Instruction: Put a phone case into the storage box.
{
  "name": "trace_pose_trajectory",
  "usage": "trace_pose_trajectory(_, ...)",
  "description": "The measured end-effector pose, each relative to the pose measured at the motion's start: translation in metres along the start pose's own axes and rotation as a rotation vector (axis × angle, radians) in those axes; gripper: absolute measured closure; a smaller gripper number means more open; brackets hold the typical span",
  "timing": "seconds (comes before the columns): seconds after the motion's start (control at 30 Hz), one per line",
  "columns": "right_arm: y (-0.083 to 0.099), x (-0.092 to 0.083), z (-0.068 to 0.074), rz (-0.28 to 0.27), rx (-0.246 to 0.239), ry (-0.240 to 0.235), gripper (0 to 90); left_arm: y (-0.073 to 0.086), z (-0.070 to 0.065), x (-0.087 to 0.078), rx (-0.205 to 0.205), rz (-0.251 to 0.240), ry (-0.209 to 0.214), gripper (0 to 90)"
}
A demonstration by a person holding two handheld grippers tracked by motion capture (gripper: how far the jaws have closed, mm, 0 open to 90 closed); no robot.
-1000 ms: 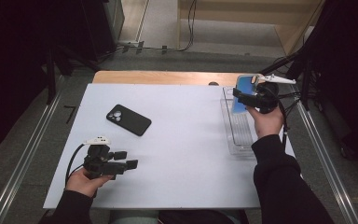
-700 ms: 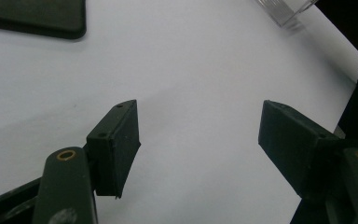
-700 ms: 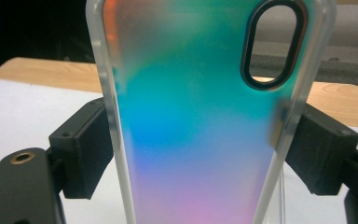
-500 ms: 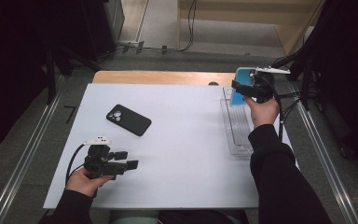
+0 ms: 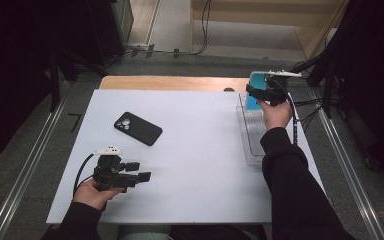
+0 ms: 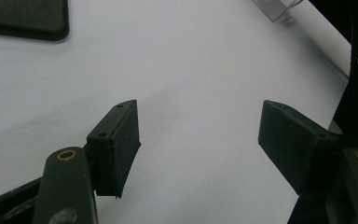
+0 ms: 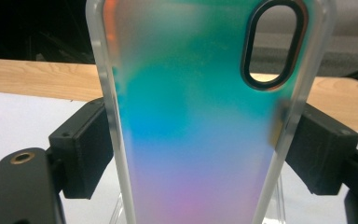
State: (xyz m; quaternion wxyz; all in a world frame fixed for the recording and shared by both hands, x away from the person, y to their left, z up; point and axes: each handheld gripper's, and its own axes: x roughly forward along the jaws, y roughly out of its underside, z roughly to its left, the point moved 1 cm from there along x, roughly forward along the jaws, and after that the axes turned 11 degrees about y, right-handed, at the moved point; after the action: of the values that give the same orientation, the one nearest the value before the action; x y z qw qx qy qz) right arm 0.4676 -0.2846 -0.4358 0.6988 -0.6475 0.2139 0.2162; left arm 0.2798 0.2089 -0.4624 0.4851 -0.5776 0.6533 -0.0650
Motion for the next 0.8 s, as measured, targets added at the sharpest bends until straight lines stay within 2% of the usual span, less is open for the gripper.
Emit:
trace_pose_trajectory(0.07,0.001,0.005,-0.001,0.006,0.01,0.002,15.1,0.0,0.0,-0.001,-0.001,-0.003,-0.002,29.5)
trace_pose_trajectory(0.47,0.008,0.024,0.003,0.011,-0.028,0.037,14.7,-0.001,-0.002,-0.001,0.01,-0.004,-0.002,29.5)
trace_pose_trajectory(0.67,0.01,0.032,0.005,0.019,-0.052,0.062,14.7,-0.002,-0.001,0.002,0.001,0.001,0.002,29.5)
trace_pose_trajectory(0.8,0.011,0.036,0.005,0.026,-0.036,0.06,14.6,-0.003,0.0,0.002,0.001,-0.002,0.001,29.5)
